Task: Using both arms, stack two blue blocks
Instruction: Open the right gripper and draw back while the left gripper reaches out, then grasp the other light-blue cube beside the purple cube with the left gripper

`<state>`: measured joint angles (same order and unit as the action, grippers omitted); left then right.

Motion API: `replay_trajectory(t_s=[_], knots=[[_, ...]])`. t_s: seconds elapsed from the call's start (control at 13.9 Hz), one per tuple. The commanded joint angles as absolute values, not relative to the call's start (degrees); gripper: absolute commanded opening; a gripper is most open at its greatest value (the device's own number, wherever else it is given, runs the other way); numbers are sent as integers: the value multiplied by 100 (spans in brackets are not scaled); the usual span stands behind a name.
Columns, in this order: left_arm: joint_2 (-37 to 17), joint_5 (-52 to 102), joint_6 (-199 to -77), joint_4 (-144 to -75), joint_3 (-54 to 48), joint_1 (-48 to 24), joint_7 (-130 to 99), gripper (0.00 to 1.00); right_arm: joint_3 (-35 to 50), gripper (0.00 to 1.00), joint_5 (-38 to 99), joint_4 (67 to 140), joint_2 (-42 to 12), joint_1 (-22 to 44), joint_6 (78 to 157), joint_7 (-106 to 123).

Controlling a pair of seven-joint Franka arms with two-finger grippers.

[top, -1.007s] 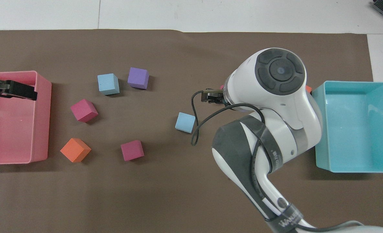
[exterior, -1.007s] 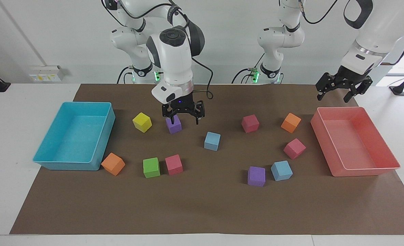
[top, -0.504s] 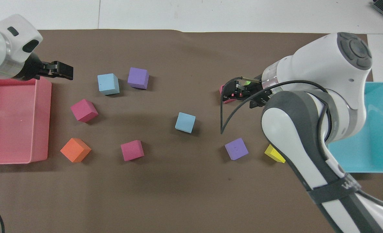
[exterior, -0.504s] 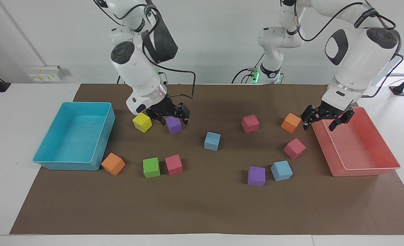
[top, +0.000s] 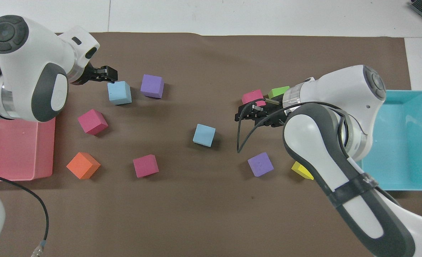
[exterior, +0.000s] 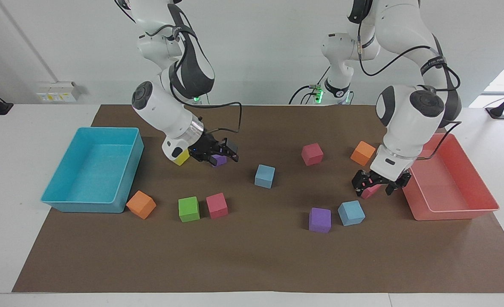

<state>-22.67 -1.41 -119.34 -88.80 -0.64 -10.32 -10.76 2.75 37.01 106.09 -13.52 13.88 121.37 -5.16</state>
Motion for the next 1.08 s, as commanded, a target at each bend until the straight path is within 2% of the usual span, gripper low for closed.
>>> replay_trajectory(t_s=[0.0, 0.07, 0.22, 0.58, 1.01], knots=[[-2355, -281, -12373, -9096, -9, -1116, -1396, 100, 299, 7, 4200, 10784, -1589, 1441, 12409, -28], [-2347, -281, -12523, -9245, 9, -1125, -1397, 100, 299, 0, 4358, 10793, -1713, 1441, 12445, 17], [-2373, -281, -12621, -9352, -9, -1134, -1415, 100, 308, 0, 4736, 10845, -1889, 1502, 12752, 122], [-2688, -281, -13218, -9536, 9, -1186, -1467, 100, 299, 0, 5782, 11258, -2047, 1459, 12779, 1439], [-3058, -290, -13447, -9589, 18, -1318, -1626, 100, 299, 0, 6460, 11276, -2241, 1424, 12709, 1951]])
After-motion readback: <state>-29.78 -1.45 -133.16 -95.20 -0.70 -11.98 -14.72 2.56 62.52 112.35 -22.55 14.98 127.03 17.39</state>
